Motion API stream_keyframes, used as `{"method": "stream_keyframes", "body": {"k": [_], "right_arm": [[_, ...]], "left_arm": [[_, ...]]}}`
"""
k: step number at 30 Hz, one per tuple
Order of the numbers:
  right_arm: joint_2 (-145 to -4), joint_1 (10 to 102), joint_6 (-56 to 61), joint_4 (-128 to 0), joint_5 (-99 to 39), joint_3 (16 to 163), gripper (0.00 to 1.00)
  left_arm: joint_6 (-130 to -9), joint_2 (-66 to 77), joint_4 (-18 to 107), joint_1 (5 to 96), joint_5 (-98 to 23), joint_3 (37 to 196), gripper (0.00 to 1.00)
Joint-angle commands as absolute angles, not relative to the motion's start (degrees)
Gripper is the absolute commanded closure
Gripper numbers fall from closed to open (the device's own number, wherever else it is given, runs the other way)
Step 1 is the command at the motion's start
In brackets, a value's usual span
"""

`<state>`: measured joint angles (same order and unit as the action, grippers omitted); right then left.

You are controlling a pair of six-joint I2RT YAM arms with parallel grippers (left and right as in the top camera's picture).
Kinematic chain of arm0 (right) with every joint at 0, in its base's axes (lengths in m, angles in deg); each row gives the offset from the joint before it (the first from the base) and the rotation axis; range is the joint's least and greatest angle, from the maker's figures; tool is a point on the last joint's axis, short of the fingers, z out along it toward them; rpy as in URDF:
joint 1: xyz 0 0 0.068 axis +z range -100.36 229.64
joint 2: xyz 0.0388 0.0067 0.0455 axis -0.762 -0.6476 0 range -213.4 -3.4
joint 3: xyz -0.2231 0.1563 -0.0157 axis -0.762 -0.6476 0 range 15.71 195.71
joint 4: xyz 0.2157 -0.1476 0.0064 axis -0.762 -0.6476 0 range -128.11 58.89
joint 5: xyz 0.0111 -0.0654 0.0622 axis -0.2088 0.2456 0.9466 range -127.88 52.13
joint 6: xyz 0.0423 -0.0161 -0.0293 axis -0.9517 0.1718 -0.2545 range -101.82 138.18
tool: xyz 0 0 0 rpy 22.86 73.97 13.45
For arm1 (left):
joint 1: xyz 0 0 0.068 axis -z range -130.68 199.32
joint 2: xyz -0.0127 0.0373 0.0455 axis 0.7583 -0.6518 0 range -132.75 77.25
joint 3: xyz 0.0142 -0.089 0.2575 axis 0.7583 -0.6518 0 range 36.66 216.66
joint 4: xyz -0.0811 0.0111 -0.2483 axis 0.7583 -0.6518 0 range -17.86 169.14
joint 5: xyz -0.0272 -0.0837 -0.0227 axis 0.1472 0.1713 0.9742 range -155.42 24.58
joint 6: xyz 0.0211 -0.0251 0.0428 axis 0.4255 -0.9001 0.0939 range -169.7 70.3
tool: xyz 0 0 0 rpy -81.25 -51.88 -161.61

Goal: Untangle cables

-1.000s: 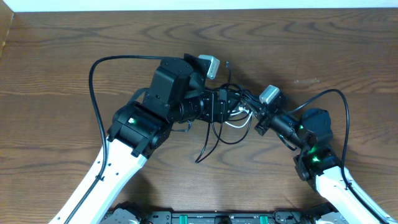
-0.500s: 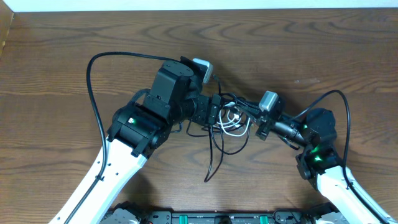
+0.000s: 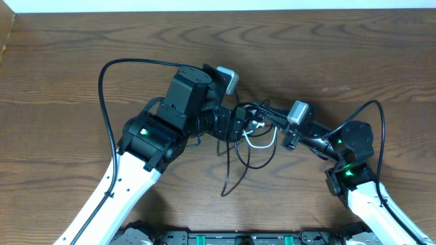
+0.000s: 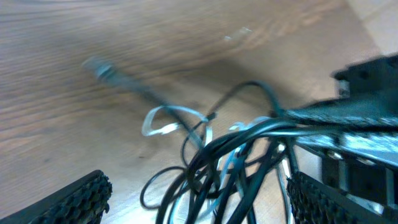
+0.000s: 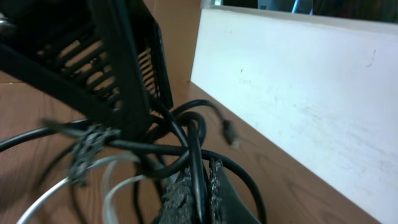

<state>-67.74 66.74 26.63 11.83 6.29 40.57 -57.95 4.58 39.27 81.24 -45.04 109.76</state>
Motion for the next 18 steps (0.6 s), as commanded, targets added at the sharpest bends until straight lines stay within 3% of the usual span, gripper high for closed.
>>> {"method": "stream_keyframes", "body": {"k": [1, 18], "right_arm": [[-67.06, 66.11, 27.72, 13.23, 6.59, 41.90, 0.99], [-67.06, 66.11, 27.09, 19.17, 8.82, 41.90, 0.99]], "left_arm": [[-54.19, 4.26, 39.51, 81.28, -36.82, 110.02, 0.09], [-52.26, 4.26, 39.55, 81.28, -34.57, 110.02, 0.16]]}}
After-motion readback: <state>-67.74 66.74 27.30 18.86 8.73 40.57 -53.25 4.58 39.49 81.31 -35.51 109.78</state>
